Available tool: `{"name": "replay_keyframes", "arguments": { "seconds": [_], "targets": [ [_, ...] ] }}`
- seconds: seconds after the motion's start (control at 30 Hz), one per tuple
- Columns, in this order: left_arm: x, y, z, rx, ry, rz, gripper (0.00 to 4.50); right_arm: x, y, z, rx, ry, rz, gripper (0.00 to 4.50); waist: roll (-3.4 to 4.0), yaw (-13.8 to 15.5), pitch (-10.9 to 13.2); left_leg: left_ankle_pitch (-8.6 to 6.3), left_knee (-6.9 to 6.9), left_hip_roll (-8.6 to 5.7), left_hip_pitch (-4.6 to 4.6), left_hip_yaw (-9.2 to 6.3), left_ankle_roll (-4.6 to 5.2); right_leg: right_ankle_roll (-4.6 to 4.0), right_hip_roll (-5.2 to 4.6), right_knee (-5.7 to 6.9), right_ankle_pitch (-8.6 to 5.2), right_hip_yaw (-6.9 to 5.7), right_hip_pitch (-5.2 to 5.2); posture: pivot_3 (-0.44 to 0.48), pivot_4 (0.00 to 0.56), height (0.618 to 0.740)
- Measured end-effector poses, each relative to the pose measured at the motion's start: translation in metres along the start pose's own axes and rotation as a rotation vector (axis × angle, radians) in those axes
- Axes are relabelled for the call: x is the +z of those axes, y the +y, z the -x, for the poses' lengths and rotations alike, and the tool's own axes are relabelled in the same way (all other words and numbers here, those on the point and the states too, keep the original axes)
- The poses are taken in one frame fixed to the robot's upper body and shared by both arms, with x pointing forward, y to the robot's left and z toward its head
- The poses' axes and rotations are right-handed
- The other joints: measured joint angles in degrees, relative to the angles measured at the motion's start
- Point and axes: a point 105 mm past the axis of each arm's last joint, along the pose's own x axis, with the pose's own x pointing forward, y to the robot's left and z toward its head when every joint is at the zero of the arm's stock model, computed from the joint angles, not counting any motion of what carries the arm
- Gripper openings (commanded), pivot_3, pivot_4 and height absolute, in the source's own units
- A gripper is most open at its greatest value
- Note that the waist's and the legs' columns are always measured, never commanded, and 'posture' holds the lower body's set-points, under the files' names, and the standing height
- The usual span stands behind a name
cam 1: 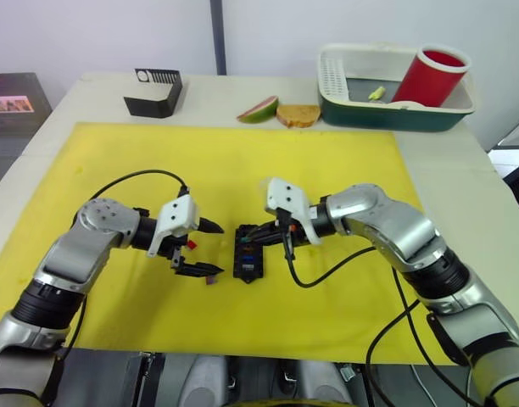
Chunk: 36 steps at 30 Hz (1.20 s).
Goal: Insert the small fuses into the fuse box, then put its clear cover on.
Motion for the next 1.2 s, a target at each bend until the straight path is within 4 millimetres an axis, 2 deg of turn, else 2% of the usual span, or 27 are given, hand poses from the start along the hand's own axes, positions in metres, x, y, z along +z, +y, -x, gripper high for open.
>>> {"name": "replay_keyframes", "arguments": {
  "seconds": [0.57,1.2],
  "targets": [
    [0.001,-0.001,0.0,-0.002,0.0,-0.003,4.45,-0.009,-0.004,-0.003,-0.01,0.007,-0.019,0.0,0.0,0.0,0.0,0.0,0.0,0.0,0.0,0.0,0.0,0.0,0.0,0.0,0.0,0.0,0.0,0.0,0.15,0.74],
    [0.001,-0.001,0.0,-0.002,0.0,-0.001,4.45,-0.012,-0.006,-0.003,-0.019,0.037,0.039,0.0,0.0,0.0,0.0,0.0,0.01,-0.01,0.05,0.0,0.0,0.0,0.01,0.0,0.0,0.0,0.06,0.0,0.15,0.74]
  ]
}}
